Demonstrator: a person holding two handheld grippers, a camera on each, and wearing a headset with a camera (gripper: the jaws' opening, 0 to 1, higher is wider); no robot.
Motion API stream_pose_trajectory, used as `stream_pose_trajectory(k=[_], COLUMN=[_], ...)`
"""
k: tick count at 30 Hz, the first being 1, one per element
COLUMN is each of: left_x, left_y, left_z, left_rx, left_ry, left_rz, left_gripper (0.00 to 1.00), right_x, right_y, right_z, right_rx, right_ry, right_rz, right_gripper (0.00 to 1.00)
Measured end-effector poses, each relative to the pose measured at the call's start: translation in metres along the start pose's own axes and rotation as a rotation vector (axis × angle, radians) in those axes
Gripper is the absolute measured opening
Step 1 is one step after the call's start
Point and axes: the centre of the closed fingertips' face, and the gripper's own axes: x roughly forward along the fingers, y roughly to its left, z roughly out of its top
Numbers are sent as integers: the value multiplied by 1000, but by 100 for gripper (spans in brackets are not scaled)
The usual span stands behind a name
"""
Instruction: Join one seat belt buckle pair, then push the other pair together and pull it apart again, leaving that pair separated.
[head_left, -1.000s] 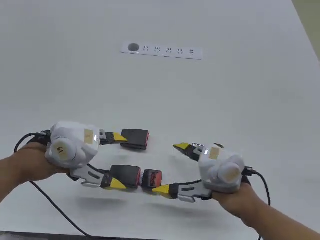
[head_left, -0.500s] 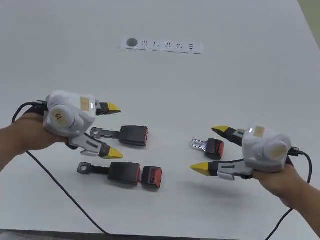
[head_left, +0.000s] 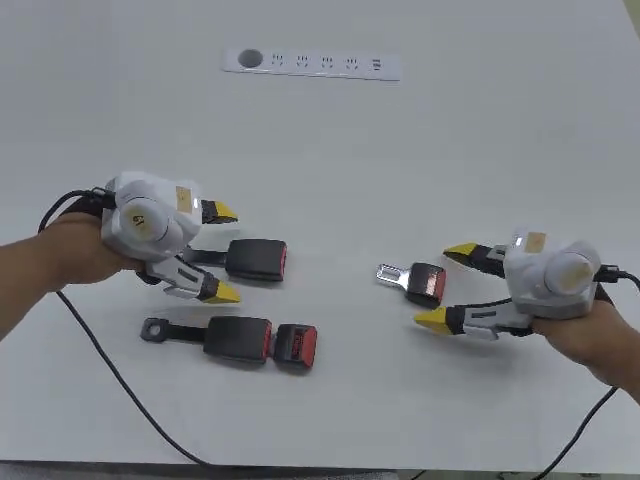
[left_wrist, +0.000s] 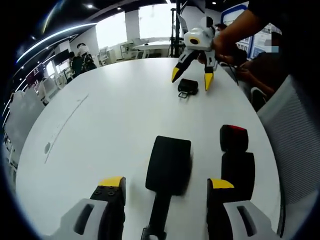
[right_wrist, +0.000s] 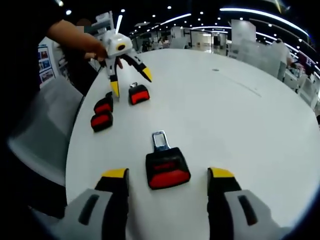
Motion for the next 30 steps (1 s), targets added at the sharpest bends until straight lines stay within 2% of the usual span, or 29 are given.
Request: stream_pose_trajectory(k=[2, 3, 4, 6, 10, 14, 18, 20, 26, 30], left_x=[4, 6, 8, 11, 12, 12, 12, 12, 13, 13], left_y=[3, 3, 3, 1, 1, -5, -4, -1, -3, -4], left_z=[-2, -1, -1, -2, 2, 4, 5, 6, 5, 5], left_rx=[-10, -20, -18, 5, 7, 35, 45, 48, 79, 72], left_ry=[7, 3, 6, 21, 9, 7, 7, 9, 19, 15], left_rz=[-2, -10, -13, -23, -37, -77, -84, -78, -92, -93], left_gripper=[64, 61, 59, 59, 56, 47, 41, 35, 35, 34], right_x=[4, 5, 6, 8, 11, 11, 11, 12, 10, 7], right_y=[1, -2, -2, -1, 3, 1, -4, -5, 0, 1], right_z=[-2, 3, 2, 1, 4, 3, 3, 1, 4, 5], right_rx=[-5, -54, -19, -27, -98, -107, -167, -165, -164, -149], right_ry=[9, -11, -3, -8, -3, -9, -5, -6, -47, -69], right_rz=[15, 19, 19, 26, 51, 58, 46, 48, 76, 88], right_gripper=[62, 61, 60, 58, 54, 48, 39, 38, 37, 36])
